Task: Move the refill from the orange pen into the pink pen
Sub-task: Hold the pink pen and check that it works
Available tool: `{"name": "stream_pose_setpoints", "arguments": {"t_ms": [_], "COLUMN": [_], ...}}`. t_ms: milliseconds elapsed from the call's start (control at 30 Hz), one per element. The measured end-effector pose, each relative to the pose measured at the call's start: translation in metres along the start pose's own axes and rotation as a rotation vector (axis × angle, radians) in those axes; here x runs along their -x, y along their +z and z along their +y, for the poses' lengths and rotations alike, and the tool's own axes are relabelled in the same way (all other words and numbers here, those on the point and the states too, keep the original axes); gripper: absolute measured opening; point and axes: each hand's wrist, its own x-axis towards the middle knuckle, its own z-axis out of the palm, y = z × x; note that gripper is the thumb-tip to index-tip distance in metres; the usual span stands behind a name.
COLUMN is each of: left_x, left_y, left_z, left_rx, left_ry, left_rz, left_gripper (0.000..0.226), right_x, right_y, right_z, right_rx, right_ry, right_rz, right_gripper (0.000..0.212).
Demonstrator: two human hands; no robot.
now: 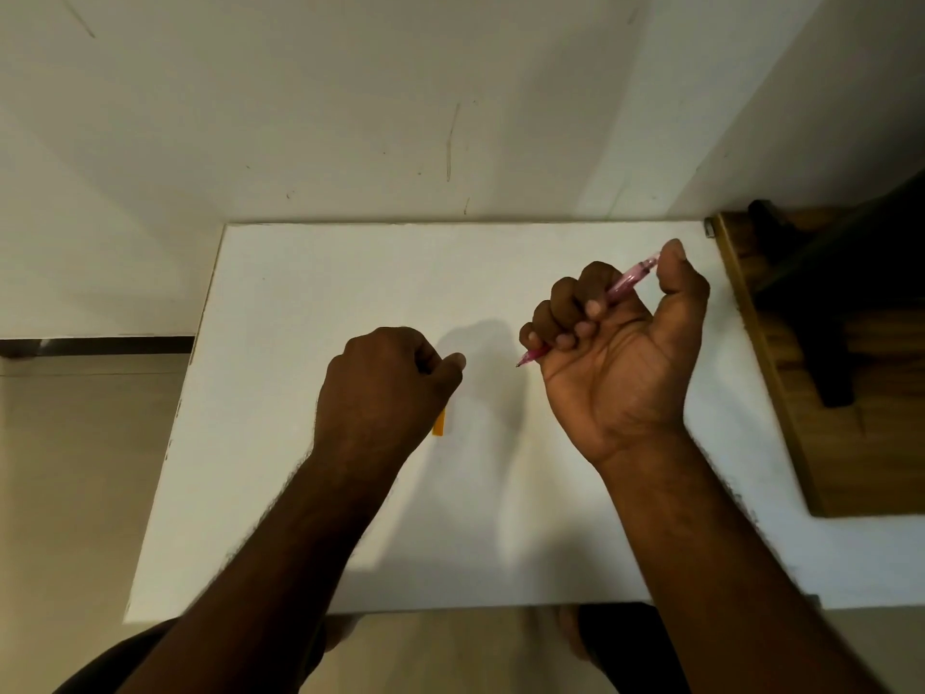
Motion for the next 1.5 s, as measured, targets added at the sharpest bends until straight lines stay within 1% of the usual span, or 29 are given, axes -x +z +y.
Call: {"name": "stream_pose_setpoints", "arguments": {"t_ms": [133,300,467,633,800,967,1067,1133,1267,1400,1500], "left_x": [0.002,0.002,0.004,0.005,0.005,0.006,0.006,0.006,0.006,0.006,0.006], "left_y": [0.0,0.0,0.0,0.0,0.001,0.002,0.001,0.002,0.003,0.003,0.003], "left_z": [0.0,0.001,0.001,0.001,0.003,0.004,0.004,0.004,0.002,0.0,0.001], "left_rx": [0.011,0.009,0.029,0.038,0.033,0.019,0.014,0.009,0.014,0.029,0.039], "left_ry": [0.006,0.019,0.03,0.034,0.041,0.045,0.046,0.049,0.055,0.07,0.082], "left_rz": [-0.019,-0.032,-0.041,-0.048,-0.058,-0.065,-0.07,-0.064,-0.051,-0.026,0.004], "left_gripper": [0.037,0.037,0.037,0.037,0.036,0.035,0.034,0.034,0.034,0.031,0.03], "right_x": [0.001,0.003,0.004,0.005,0.005,0.006,0.005,0.005,0.005,0.003,0.002], "right_y": [0.003,0.005,0.009,0.011,0.012,0.012,0.01,0.01,0.009,0.007,0.006], "right_z": [-0.001,-0.002,-0.002,-0.001,0.0,0.001,0.002,0.003,0.006,0.008,0.007], "right_rx": [0.062,0.087,0.089,0.091,0.114,0.145,0.138,0.134,0.128,0.123,0.082], "right_ry": [-0.03,-0.049,-0.057,-0.02,-0.042,-0.035,-0.035,-0.037,-0.021,-0.026,-0.03], "right_rz": [0.01,0.009,-0.014,0.007,0.031,0.043,0.036,0.032,0.042,0.031,0.046], "right_gripper": [0.048,0.053,0.05,0.062,0.052,0.061,0.056,0.055,0.063,0.059,0.065]}}
